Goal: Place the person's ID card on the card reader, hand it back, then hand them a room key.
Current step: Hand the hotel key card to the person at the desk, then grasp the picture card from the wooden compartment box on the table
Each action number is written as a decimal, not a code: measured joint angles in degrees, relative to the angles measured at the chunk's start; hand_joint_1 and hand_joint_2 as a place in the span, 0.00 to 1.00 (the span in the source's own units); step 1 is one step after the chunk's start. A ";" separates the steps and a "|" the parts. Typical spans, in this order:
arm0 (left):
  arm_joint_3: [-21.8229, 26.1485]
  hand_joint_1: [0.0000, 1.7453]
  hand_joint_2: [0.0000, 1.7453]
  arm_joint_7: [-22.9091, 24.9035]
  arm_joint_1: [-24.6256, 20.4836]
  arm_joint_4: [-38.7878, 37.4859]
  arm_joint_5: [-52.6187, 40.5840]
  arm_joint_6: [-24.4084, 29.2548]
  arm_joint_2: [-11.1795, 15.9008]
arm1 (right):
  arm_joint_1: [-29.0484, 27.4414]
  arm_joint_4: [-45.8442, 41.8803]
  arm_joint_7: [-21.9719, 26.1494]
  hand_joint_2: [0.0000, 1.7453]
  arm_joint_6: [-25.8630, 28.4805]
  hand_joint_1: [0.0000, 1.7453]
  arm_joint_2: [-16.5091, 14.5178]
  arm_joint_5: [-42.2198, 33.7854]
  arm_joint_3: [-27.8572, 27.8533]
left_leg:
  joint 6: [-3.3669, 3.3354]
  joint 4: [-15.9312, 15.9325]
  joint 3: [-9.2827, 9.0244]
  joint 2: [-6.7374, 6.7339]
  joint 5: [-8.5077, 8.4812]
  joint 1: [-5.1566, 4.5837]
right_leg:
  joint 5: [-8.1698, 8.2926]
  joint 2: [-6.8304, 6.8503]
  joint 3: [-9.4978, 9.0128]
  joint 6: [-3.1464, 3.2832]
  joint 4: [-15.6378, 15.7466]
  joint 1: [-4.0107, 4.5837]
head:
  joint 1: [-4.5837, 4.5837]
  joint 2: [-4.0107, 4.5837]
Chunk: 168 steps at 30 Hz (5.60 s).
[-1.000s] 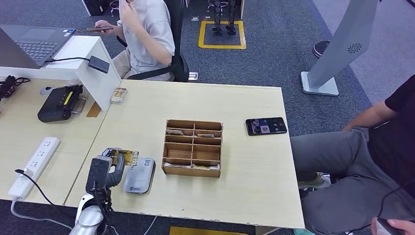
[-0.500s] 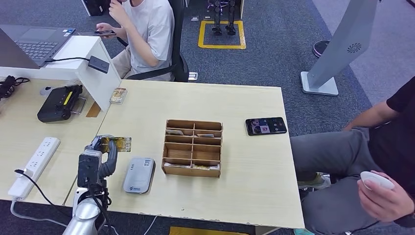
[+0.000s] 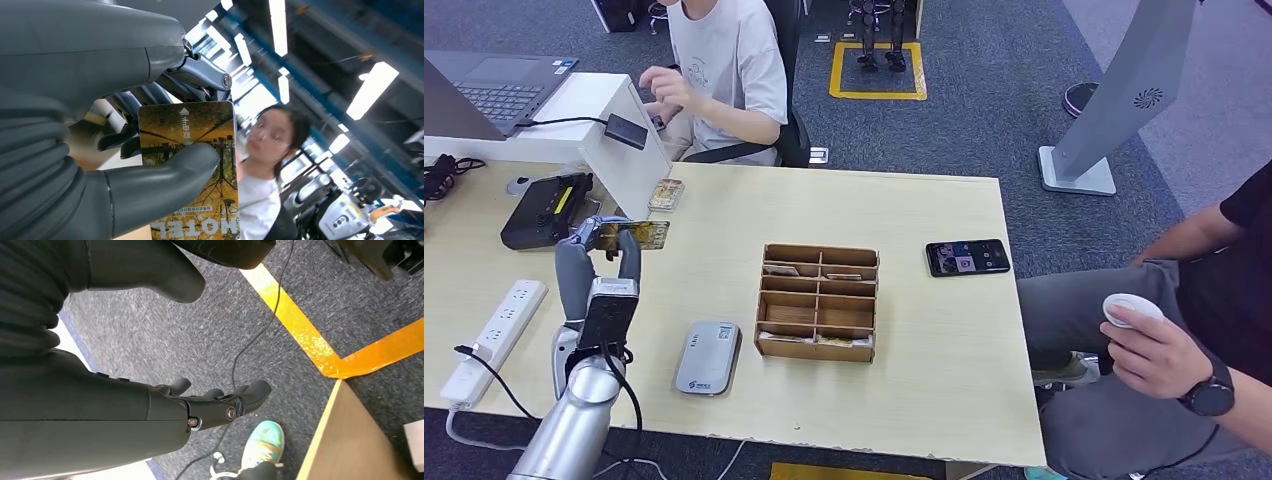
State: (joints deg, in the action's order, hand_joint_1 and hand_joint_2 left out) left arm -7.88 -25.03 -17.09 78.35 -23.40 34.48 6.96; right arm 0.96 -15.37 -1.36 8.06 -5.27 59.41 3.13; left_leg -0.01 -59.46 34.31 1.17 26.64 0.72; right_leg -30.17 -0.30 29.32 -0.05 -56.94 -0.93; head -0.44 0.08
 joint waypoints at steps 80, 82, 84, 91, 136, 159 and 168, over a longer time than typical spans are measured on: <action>-28.57 0.00 1.00 -0.72 1.78 14.46 -7.39 -32.56 10.35 | 1.87 -2.44 -7.05 1.00 -1.84 0.00 3.43 -20.39 25.92 | -0.02 0.01 0.06 -0.10 -0.07 0.00 | 0.11 -0.09 0.08 -0.04 -0.03 0.01 | 0.00 -0.01; -29.62 0.00 1.00 0.86 2.36 14.32 -10.93 -30.00 10.68 | 1.97 -2.38 -7.15 1.00 -1.84 0.00 3.44 -20.61 26.16 | -0.02 0.01 0.05 -0.11 -0.07 0.00 | 0.11 -0.09 0.07 -0.04 -0.03 0.01 | 0.00 -0.01; -30.76 0.00 1.00 2.72 2.80 14.03 -15.50 -27.01 10.82 | 2.02 -2.34 -7.37 1.00 -1.78 0.00 3.44 -20.92 26.38 | -0.02 0.00 0.05 -0.11 -0.08 -0.01 | 0.11 -0.09 0.06 -0.04 -0.03 0.00 | 0.00 -0.01; -34.96 0.00 1.00 12.31 3.45 11.42 -31.50 -19.54 10.39 | 2.08 -2.31 -7.66 1.00 -1.70 0.00 3.44 -21.83 26.77 | -0.03 -0.01 0.06 -0.10 -0.07 -0.02 | 0.12 -0.10 0.07 -0.04 -0.02 0.00 | 0.00 0.00; -36.17 0.00 1.00 21.64 1.79 -2.83 -36.24 -12.45 2.91 | 2.32 -2.31 -8.19 1.00 -0.94 0.00 3.66 -23.39 29.68 | -0.03 -0.02 0.05 -0.10 -0.08 -0.01 | 0.12 -0.08 0.06 -0.04 -0.03 0.00 | 0.00 0.01; -33.38 0.00 1.00 24.93 0.92 -8.21 -37.75 -12.48 2.11 | 2.41 -2.33 -8.58 1.00 -0.57 0.00 3.74 -25.15 30.78 | -0.03 -0.02 0.05 -0.10 -0.08 -0.01 | 0.12 -0.09 0.06 -0.05 -0.03 0.00 | 0.01 0.00; -31.91 0.00 1.00 24.92 0.94 -8.77 -36.76 -12.78 1.68 | 2.36 -2.32 -8.58 1.00 0.04 0.00 3.80 -25.79 31.23 | -0.03 -0.02 0.05 -0.10 -0.08 -0.01 | 0.13 -0.09 0.06 -0.05 -0.03 0.00 | 0.00 0.00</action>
State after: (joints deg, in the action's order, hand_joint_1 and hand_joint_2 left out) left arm -39.79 -0.11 -16.15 69.58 -60.17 21.70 8.64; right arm 3.33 -17.69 -9.94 8.10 -1.48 33.62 34.35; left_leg -0.03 -59.48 34.36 1.07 26.56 0.71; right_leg -30.04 -0.38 29.38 -0.09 -56.98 -0.93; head -0.44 0.08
